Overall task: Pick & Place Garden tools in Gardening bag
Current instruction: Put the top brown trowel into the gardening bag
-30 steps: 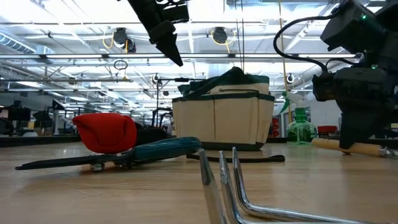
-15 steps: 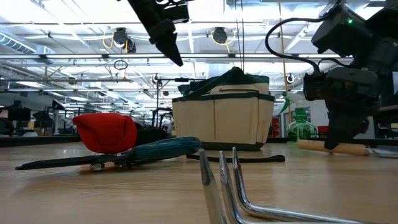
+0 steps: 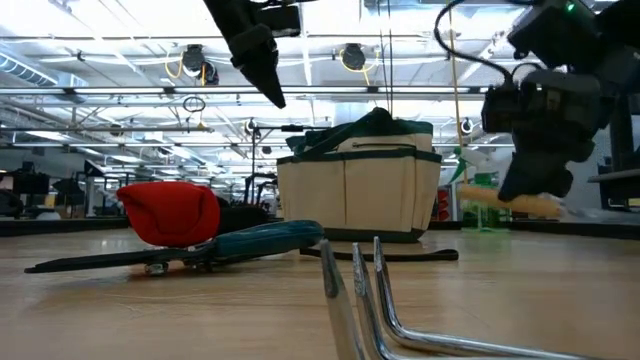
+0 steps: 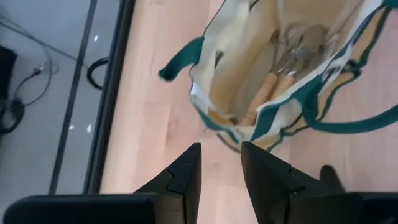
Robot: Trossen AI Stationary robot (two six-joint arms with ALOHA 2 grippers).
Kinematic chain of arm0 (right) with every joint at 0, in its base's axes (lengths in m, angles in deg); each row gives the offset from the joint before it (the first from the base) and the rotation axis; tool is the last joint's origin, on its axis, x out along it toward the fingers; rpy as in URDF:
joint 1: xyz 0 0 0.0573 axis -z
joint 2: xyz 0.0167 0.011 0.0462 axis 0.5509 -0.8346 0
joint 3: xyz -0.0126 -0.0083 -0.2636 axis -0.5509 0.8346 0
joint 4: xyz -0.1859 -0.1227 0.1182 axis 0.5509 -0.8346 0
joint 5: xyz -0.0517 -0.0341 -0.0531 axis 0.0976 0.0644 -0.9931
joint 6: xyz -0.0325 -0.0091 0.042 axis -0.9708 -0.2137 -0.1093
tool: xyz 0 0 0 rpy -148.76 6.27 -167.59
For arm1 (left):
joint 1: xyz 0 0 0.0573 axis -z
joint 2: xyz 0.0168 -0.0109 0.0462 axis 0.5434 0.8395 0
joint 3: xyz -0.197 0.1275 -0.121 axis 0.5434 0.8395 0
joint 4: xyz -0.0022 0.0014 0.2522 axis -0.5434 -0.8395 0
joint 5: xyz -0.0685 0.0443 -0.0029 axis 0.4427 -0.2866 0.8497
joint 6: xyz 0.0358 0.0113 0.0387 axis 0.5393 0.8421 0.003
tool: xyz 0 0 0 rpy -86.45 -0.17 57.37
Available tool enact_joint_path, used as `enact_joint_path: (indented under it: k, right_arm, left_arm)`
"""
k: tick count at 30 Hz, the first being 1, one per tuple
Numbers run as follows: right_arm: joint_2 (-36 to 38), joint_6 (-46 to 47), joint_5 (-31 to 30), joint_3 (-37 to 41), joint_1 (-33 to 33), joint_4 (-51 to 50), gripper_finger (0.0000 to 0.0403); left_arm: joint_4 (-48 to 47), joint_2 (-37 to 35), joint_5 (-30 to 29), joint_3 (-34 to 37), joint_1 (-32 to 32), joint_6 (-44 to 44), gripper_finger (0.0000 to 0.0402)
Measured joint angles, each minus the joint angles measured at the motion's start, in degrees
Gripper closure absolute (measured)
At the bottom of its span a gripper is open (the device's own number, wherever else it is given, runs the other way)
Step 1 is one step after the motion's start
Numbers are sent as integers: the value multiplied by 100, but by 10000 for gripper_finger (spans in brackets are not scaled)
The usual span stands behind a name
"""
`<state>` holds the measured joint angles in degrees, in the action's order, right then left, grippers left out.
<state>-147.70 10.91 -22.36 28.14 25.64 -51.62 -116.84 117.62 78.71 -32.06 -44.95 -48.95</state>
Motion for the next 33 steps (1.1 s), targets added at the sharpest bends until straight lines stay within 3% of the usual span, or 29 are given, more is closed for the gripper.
enact_joint_path:
  k: [4,14,26,33]
  right_arm:
    - [156,-377,67,-4,0,824,341]
    - [219,-1220,795,-14,0,2896,342]
    - [220,-1749,684,-190,0,3005,341]
    - [217,-2327,511,-540,200,2745,341]
  left_arm:
    - [-138,-50,-283,-2,63,-143,284]
    - [-395,-48,-306,-2,276,7,284]
    - [-452,-731,-282,9,604,-216,284]
    - [-256,-1497,-264,612,638,-395,284]
